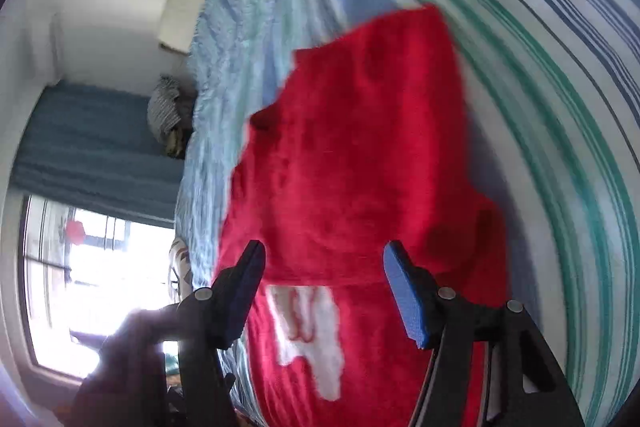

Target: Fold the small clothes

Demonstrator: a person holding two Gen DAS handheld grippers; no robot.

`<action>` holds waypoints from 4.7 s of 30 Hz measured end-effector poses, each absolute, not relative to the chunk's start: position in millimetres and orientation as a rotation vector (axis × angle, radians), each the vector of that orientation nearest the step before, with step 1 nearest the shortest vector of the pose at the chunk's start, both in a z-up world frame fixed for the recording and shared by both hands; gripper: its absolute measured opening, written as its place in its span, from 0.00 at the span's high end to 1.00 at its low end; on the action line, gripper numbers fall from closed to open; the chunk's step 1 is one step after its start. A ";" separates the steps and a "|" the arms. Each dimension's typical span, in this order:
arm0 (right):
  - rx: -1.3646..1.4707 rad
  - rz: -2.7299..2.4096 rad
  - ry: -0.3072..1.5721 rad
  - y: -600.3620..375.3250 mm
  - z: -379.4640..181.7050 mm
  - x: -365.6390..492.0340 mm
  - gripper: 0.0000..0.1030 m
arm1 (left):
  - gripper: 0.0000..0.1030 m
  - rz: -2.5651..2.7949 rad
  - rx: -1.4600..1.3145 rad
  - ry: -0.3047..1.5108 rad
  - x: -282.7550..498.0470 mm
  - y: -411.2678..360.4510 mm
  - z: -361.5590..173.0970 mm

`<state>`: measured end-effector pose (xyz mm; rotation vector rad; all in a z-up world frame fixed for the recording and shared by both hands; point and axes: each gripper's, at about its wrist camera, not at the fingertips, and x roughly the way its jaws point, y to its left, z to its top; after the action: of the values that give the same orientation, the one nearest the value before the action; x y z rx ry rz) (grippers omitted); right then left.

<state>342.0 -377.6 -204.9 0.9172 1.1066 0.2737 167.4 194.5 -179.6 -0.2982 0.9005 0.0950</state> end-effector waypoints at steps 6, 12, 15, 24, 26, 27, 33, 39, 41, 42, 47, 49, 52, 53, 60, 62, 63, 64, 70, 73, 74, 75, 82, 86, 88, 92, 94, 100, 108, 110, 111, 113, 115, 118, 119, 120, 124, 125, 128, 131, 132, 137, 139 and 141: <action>0.650 0.056 1.013 -413.1 -185.9 303.7 0.45 | 0.01 0.122 -0.257 0.924 168.9 190.1 -187.7; 0.321 0.024 0.948 -408.8 -168.8 214.8 0.38 | 0.00 0.141 -0.192 0.951 173.1 181.8 -196.4; 0.255 -0.038 0.944 -407.7 -181.4 171.9 0.38 | 0.00 0.148 -0.156 0.951 172.8 177.3 -199.0; 0.274 -0.140 0.906 -407.9 -218.2 100.3 0.20 | 0.00 0.167 -0.072 0.951 170.8 167.4 -206.2; 0.275 -0.149 0.898 -405.9 -219.0 98.8 0.17 | 0.00 0.167 -0.065 0.952 170.6 166.6 -207.4; 0.273 -0.146 0.899 -405.0 -220.2 99.1 0.15 | 0.00 0.166 -0.063 0.953 171.2 166.8 -207.6; 0.229 -0.137 0.907 -394.5 -225.5 107.5 0.07 | 0.00 0.161 -0.053 0.968 171.7 165.7 -208.7; 0.155 -0.143 0.915 -383.4 -230.8 108.3 0.01 | 0.01 0.136 -0.111 0.997 172.0 174.5 -199.0; 0.157 -0.141 0.915 -384.1 -230.6 108.3 0.01 | 0.02 0.095 -0.268 0.954 167.5 197.8 -177.7; 0.158 -0.139 0.915 -384.1 -230.6 108.4 0.01 | 0.01 0.083 -0.349 0.910 165.1 213.4 -166.8; 0.146 -0.144 0.902 -382.3 -232.4 107.4 0.00 | 0.01 0.204 -0.665 0.836 184.7 312.9 -149.7; 0.140 -0.149 0.904 -381.2 -232.7 108.5 0.00 | 0.02 0.239 -0.738 0.906 205.3 344.7 -163.5; 0.142 -0.148 0.904 -381.4 -232.7 107.9 0.00 | 0.10 0.294 -0.775 0.972 230.9 378.0 -186.3; 0.142 -0.149 0.903 -381.2 -232.5 108.1 0.00 | 0.19 0.301 -0.782 0.973 235.7 382.3 -189.1; 0.133 -0.158 0.903 -379.3 -233.5 110.0 0.00 | 0.97 0.252 -0.792 0.950 261.3 378.0 -191.8; 0.135 -0.157 0.904 -379.5 -233.3 110.0 0.00 | 0.97 0.265 -0.774 0.916 260.8 369.9 -174.8; 0.136 -0.156 0.903 -379.8 -233.1 109.8 0.00 | 0.97 0.246 -0.748 0.886 262.0 361.7 -159.7; 0.137 -0.154 0.902 -379.9 -232.9 109.5 0.00 | 0.97 0.220 -0.695 0.863 265.6 347.5 -140.8; 0.134 -0.153 0.905 -380.4 -233.4 110.2 0.00 | 0.97 -0.125 -0.416 0.671 300.5 192.8 13.5; 0.133 -0.153 0.905 -380.3 -233.1 109.9 0.00 | 0.97 -0.302 -0.338 0.605 314.0 94.4 63.9; 0.133 -0.153 0.905 -380.2 -233.3 110.1 0.00 | 0.97 -0.344 -0.328 0.601 318.2 68.7 70.6; 0.132 -0.153 0.904 -380.3 -233.2 110.0 0.00 | 0.94 -0.388 -0.311 0.611 321.9 37.2 72.7; 0.131 -0.149 0.902 -379.7 -233.5 108.8 0.00 | 0.29 -0.497 -0.161 0.907 273.2 -79.6 -41.7; 0.128 -0.147 0.901 -379.1 -234.1 107.7 0.00 | 0.29 -0.496 -0.045 1.032 188.6 -50.5 -121.0; 0.122 -0.150 0.903 -378.5 -234.4 108.4 0.00 | 0.29 -0.449 0.008 1.094 155.3 -24.6 -147.2; 0.114 -0.156 0.903 -377.0 -234.9 109.6 0.00 | 0.29 -0.399 0.006 1.133 101.4 34.7 -166.2; 0.118 -0.154 0.903 -377.7 -234.2 108.9 0.00 | 0.29 -0.372 -0.011 1.120 81.3 56.8 -156.6; 0.193 -0.137 0.908 -387.9 -221.8 98.5 0.00 | 0.22 -0.262 -0.225 1.005 56.5 131.3 -128.2; 0.133 -0.163 0.907 -379.6 -229.6 95.0 0.00 | 0.22 -0.161 -0.362 0.996 69.5 166.4 -147.3; 0.133 -0.165 0.903 -379.5 -229.9 94.0 0.00 | 0.22 -0.163 -0.358 0.981 68.5 167.3 -143.4; 0.137 -0.163 0.904 -380.0 -229.9 93.8 0.00 | 0.22 -0.165 -0.349 0.977 68.3 166.7 -142.3; 0.139 -0.163 0.906 -380.5 -230.2 93.8 0.00 | 0.22 -0.167 -0.336 0.979 69.0 164.9 -142.8; 0.134 -0.168 0.907 -379.8 -230.7 93.7 0.00 | 0.22 -0.169 -0.334 0.986 68.6 165.1 -143.6; 0.129 -0.170 0.906 -379.1 -231.2 94.4 0.00 | 0.22 -0.168 -0.324 0.990 68.7 163.8 -144.1; 0.129 -0.169 0.906 -379.0 -231.1 94.4 0.00 | 0.22 -0.167 -0.323 0.992 68.8 163.4 -144.7; 0.129 -0.169 0.906 -378.8 -231.3 94.2 0.00 | 0.22 -0.165 -0.323 0.994 69.0 163.4 -145.3; 0.122 -0.169 0.901 -378.1 -232.6 94.6 0.00 | 0.22 -0.156 -0.326 1.000 69.9 163.9 -147.8; 0.120 -0.169 0.900 -378.0 -232.8 94.7 0.00 | 0.22 -0.154 -0.327 1.001 70.3 164.1 -148.1; 0.121 -0.166 0.901 -378.7 -232.7 95.0 0.00 | 0.22 -0.152 -0.336 0.999 70.8 165.6 -148.9; 0.176 -0.140 0.923 -385.8 -220.5 95.0 0.01 | 0.22 -0.176 -0.367 0.989 69.8 168.8 -147.2; 0.238 -0.124 0.915 -392.0 -212.1 91.9 0.05 | 0.22 -0.185 -0.371 0.985 69.3 169.1 -146.4; 0.509 0.097 0.912 -397.7 -172.4 63.4 0.08 | 0.22 -0.218 -0.359 1.002 70.9 160.8 -149.2; 0.546 0.200 0.954 -385.1 -169.5 56.3 0.14 | 0.22 -0.247 -0.355 1.021 75.4 152.2 -152.8; 0.584 0.283 1.013 -368.7 -176.8 52.8 0.18 | 0.24 -0.268 -0.335 1.038 78.6 143.2 -155.4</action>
<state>52.8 -368.7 -176.8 0.5838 1.0130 0.2829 78.6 143.2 -155.4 -0.3346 1.0385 -0.2678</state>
